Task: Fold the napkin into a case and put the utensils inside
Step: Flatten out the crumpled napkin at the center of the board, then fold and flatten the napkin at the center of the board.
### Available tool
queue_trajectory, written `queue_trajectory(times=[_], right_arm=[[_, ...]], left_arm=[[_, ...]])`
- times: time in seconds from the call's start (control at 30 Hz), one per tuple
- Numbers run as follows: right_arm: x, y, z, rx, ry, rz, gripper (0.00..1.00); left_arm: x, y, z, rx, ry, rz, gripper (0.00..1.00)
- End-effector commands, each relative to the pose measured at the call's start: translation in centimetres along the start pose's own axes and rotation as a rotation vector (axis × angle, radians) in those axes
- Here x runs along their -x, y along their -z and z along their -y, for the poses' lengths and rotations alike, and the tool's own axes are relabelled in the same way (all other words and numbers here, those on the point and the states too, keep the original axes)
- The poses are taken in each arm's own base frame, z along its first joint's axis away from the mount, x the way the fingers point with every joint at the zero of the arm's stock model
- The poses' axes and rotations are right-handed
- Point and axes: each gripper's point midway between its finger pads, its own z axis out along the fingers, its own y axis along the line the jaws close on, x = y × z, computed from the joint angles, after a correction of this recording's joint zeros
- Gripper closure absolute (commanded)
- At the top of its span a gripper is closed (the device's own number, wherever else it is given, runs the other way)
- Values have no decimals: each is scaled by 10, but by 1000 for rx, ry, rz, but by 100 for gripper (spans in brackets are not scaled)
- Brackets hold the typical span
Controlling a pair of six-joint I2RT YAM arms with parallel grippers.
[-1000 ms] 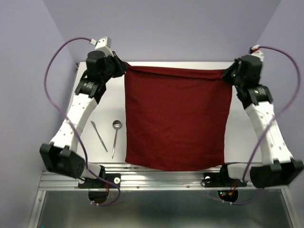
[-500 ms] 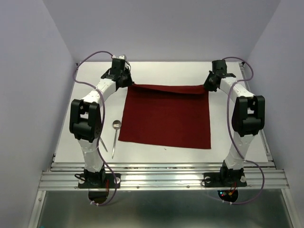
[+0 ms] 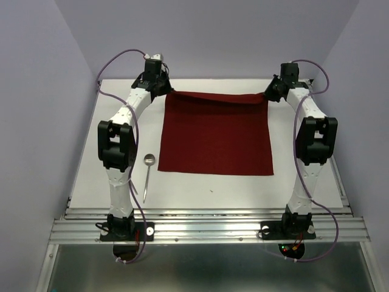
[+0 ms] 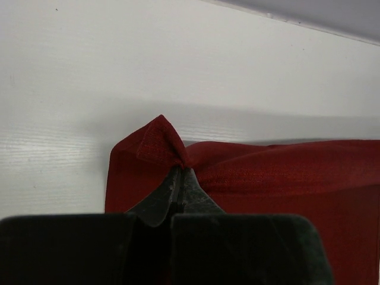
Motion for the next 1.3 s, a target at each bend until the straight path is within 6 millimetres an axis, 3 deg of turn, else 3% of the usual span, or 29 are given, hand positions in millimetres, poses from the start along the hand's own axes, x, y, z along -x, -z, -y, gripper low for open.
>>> queue_trajectory(times=[0.0, 0.1, 0.27, 0.53, 0.63, 0.7, 0.93, 1.27], right_arm=[[19, 35, -13, 48, -5, 25, 91], [-9, 47, -7, 61, -6, -45, 90], [-57, 75, 15, 38, -32, -113, 89], [-107, 110, 47, -23, -46, -150, 82], [-121, 119, 56, -39, -61, -158, 83], [-130, 130, 62, -53, -72, -148, 84], [-155, 152, 68, -24, -80, -159, 88], [-184, 166, 76, -6, -77, -209, 92]], left_arm=[[23, 27, 8, -19, -3, 46, 100], [11, 39, 4, -19, -4, 25, 100], [-29, 60, -1, -50, 21, -39, 100], [-84, 92, -10, -58, 51, -118, 100], [-95, 102, -8, -62, 54, -120, 100], [-117, 106, -15, -51, 58, -155, 100], [-151, 123, -19, -43, 55, -190, 100], [-172, 130, -32, -9, 61, -190, 100]])
